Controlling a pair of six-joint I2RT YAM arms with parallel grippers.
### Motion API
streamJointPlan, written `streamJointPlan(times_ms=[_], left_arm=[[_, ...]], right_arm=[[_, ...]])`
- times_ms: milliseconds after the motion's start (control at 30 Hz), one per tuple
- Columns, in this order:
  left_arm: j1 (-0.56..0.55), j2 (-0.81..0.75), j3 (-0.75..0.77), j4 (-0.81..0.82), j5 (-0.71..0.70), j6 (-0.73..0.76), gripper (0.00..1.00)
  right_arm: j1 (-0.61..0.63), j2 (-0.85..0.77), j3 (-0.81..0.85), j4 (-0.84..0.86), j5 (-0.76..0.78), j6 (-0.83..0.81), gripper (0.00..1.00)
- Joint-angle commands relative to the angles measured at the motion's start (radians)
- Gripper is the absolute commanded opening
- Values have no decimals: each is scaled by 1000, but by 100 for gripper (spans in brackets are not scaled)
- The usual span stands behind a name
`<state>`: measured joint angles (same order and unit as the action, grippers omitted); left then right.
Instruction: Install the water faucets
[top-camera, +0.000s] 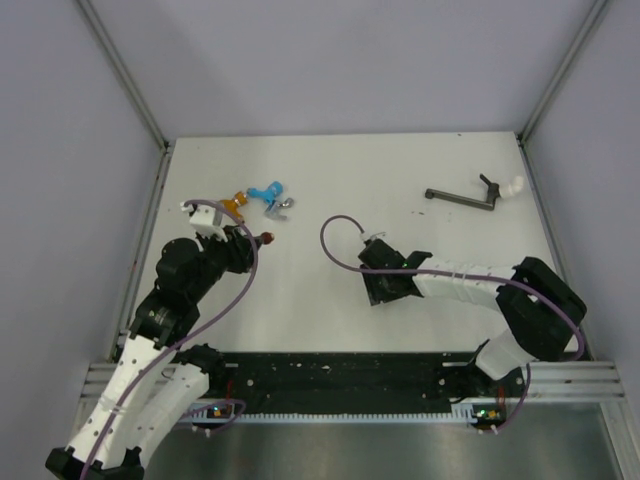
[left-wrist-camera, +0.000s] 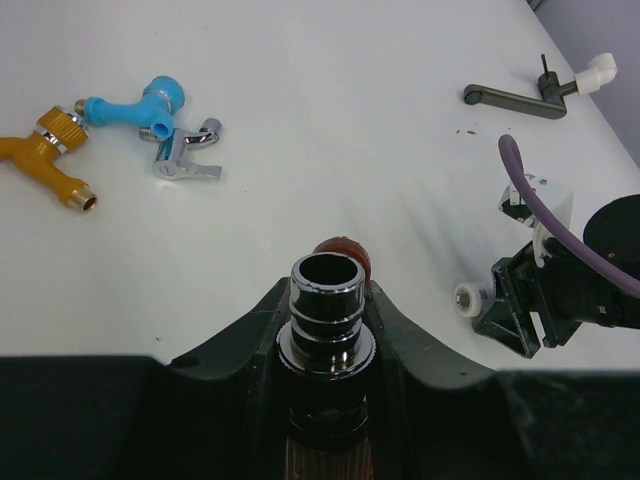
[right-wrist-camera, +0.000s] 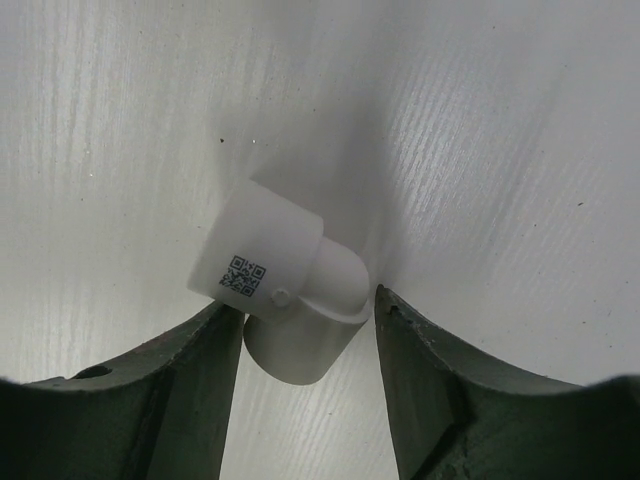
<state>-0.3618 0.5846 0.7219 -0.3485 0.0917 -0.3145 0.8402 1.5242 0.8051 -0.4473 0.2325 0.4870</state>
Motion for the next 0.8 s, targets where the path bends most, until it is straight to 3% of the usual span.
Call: streamJointPlan(times_ms=[0, 233, 433, 600, 767], left_arm=[[1, -17, 13, 59, 14, 5, 0], [3, -22, 5, 65, 26, -9, 0], [1, -8, -6, 94, 71, -52, 0], [1, 11, -39, 160, 167, -138, 0], [3, 32, -84, 273, 269, -234, 0]], right_arm=[[28, -19, -20, 55, 94, 61, 55], [28, -1, -43, 101, 102, 65, 51], [27, -4, -76, 136, 117, 62, 26], [27, -122, -119, 197, 102, -33, 0], [28, -326, -173, 310, 74, -194, 0]])
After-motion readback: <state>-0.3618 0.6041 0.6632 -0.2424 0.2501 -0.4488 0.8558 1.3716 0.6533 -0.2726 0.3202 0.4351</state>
